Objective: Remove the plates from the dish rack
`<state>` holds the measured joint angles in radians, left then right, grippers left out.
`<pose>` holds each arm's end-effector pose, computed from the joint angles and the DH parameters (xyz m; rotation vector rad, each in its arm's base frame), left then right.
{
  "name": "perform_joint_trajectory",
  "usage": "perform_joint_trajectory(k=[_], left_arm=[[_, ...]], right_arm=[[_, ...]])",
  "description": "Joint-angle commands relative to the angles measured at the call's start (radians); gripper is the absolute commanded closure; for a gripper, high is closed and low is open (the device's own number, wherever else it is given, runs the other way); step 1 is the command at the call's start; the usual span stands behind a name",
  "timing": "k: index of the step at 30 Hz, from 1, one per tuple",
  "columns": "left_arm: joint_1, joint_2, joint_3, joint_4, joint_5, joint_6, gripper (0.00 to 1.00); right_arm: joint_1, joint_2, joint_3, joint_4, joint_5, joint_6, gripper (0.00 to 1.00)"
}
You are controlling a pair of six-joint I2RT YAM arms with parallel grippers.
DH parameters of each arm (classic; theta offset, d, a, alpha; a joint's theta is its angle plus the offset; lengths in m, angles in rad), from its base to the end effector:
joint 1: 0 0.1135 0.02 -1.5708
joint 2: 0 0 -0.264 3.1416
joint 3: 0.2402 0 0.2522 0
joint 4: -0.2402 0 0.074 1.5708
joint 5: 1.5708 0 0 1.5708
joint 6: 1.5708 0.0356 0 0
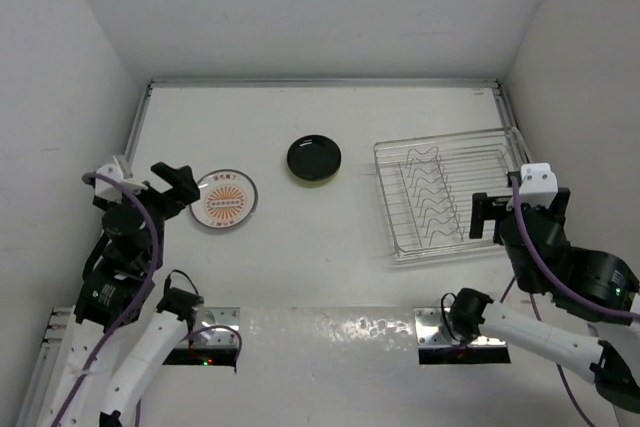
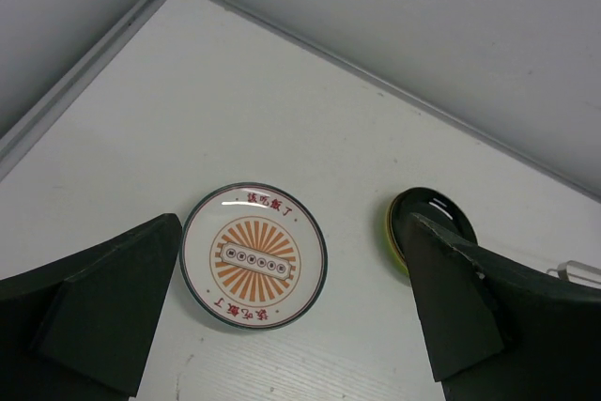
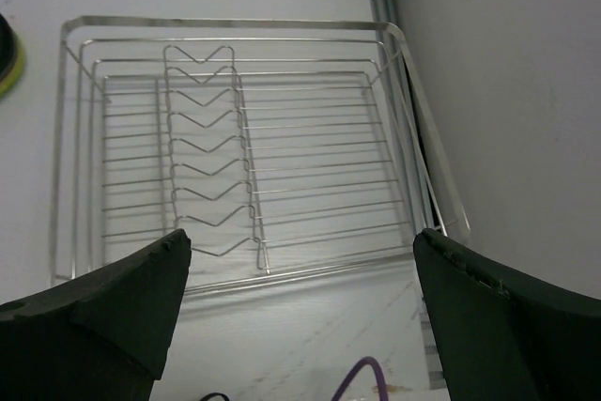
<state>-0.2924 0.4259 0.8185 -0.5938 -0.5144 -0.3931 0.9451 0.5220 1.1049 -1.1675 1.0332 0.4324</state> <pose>0.0872 -0.0080 0.3507 -0.4521 1.6863 -0.0456 0.0480 0.0142 0.3792 0.0743 1.8594 -0.1727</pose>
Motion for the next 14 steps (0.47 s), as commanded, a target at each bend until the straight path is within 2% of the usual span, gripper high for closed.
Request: perform_joint_trajectory(k=[1, 7, 14], left_arm=[[0.007, -0.016, -0.025, 0.049, 0.016, 0.016, 0.00], [0.007, -0.004, -0.035, 0.060, 0.057, 0.022, 0.00], [0.007, -0.009, -0.042, 0.071, 0.076, 0.023, 0.00]], right_arm=[[0.001, -0.014, -0.011, -0.095, 0.053, 0.035, 0.01], [0.001, -0.073, -0.053, -0.064, 0.045, 0.034, 0.01], [0.001, -0.056, -0.076, -0.026, 0.031, 0.032, 0.01]])
